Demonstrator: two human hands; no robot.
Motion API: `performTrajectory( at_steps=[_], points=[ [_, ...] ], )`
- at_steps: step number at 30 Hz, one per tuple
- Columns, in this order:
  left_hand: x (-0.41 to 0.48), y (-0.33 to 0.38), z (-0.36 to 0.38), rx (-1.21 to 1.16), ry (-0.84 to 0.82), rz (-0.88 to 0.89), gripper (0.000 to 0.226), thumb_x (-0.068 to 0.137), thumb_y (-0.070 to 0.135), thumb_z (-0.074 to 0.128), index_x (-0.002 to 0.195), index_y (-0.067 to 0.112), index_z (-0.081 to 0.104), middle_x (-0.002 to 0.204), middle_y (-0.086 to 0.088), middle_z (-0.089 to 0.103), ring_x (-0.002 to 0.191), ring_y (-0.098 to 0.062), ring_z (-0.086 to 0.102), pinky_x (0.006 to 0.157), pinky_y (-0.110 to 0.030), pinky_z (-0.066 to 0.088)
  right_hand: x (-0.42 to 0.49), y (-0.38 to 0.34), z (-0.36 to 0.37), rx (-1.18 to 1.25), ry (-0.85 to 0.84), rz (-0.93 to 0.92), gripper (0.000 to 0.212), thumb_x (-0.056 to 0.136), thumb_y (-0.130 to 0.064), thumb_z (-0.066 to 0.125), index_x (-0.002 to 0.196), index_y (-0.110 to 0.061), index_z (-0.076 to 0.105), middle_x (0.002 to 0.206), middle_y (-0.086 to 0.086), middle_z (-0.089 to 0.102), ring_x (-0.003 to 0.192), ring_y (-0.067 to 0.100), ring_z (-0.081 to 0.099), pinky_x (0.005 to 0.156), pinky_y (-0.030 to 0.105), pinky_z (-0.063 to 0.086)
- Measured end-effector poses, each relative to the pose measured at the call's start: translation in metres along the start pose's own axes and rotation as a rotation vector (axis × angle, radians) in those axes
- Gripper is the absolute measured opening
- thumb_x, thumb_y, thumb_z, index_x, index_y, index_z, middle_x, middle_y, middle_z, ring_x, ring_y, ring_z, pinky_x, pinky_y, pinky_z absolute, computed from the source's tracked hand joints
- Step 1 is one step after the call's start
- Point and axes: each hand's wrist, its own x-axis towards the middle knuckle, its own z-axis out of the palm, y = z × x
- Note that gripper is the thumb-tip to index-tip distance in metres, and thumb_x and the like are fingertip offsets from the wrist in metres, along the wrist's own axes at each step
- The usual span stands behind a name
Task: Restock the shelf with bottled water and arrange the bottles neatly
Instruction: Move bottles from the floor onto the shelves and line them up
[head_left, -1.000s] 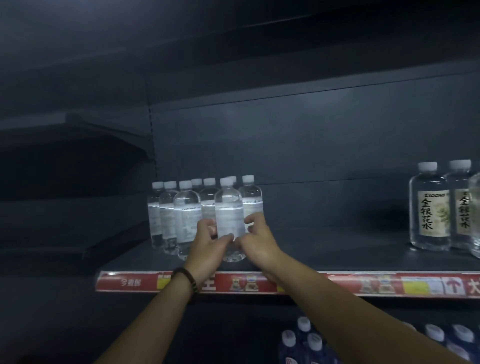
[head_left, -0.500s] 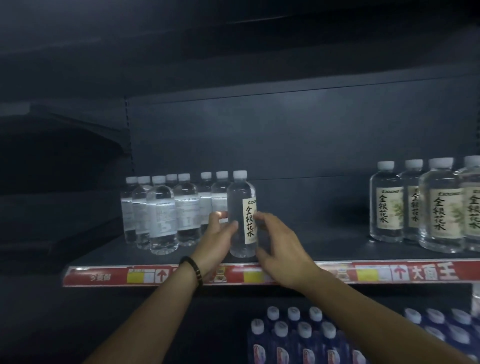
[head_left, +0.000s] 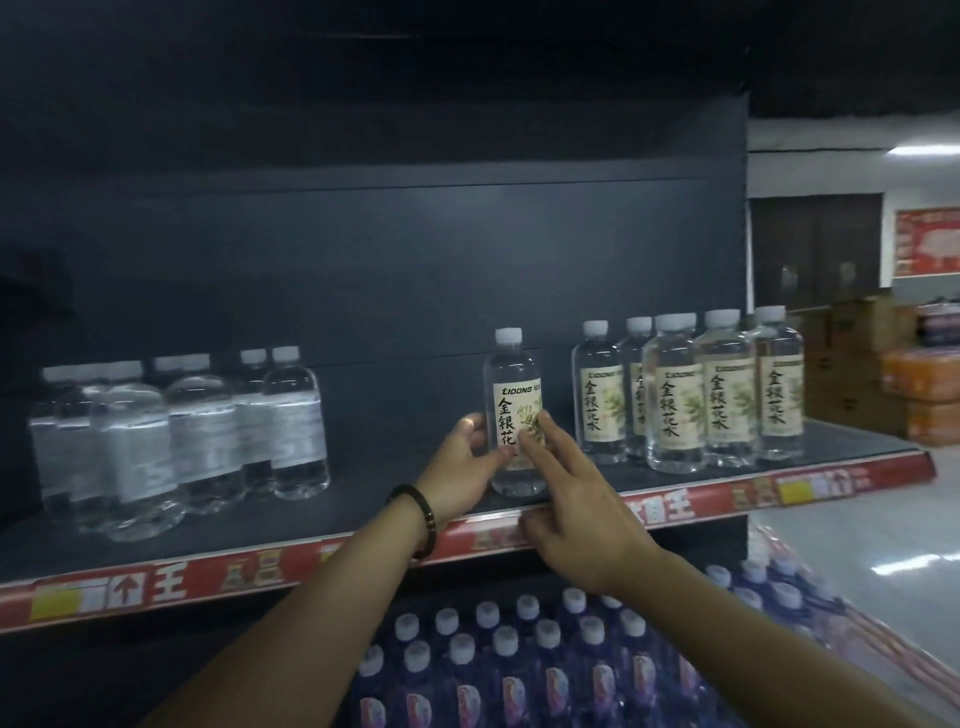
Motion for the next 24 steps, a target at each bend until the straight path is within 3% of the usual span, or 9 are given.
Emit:
performTrajectory(
  at_steps=[3,6,8,15,24],
  points=[
    [0.017,0.008,0.034,-0.021,-0.032,0.006,0.046,0.101,0.016,0.067,0.144,0.019,0.049,0.133,0.005,0.069,0.117,-0.010,0.069,0.098,-0.036,0.060,-0.009,0.025,-0.017,0.006,0.018,0.061,0.093,0.093,-0.023,0.063,0.170,-0.027,0.012,0.173,-0.020,-0.017,0.160,0.018,0.020,0.117,0.034,0.042],
    [0.028,0.018,0.062,0.003,-0.057,0.028,0.042,0.101,0.014,0.067,0.139,0.018,0.050,0.122,0.009,0.069,0.105,0.001,0.067,0.075,-0.016,0.058,-0.018,0.043,-0.030,0.002,0.045,0.101,0.090,0.094,-0.023,0.063,0.169,-0.027,0.013,0.173,-0.019,-0.011,0.159,0.019,0.025,0.118,0.036,0.043],
    [0.031,0.023,0.077,0.010,-0.053,0.044,0.041,0.101,0.015,0.067,0.139,0.020,0.050,0.118,0.012,0.068,0.100,0.006,0.064,0.068,-0.011,0.054,-0.023,0.053,-0.036,-0.006,0.054,0.118,0.088,0.095,-0.025,0.063,0.169,-0.029,0.014,0.172,-0.020,-0.011,0.158,0.019,0.025,0.117,0.036,0.043],
    [0.037,0.033,0.114,-0.046,-0.006,0.041,0.036,0.100,0.015,0.069,0.132,0.022,0.053,0.109,0.007,0.071,0.097,-0.003,0.069,0.067,-0.014,0.054,-0.031,0.075,-0.051,-0.049,0.059,0.189,0.091,0.095,-0.028,0.066,0.169,-0.029,0.013,0.174,-0.015,-0.010,0.162,0.021,0.012,0.122,0.037,0.037],
    [0.040,0.034,0.130,-0.073,0.019,0.049,0.040,0.099,0.013,0.070,0.136,0.019,0.056,0.113,0.009,0.072,0.097,0.003,0.067,0.066,-0.009,0.053,-0.034,0.086,-0.052,-0.072,0.066,0.210,0.090,0.093,-0.033,0.064,0.168,-0.026,0.016,0.172,-0.011,-0.001,0.155,0.023,0.031,0.117,0.044,0.045]
  ],
)
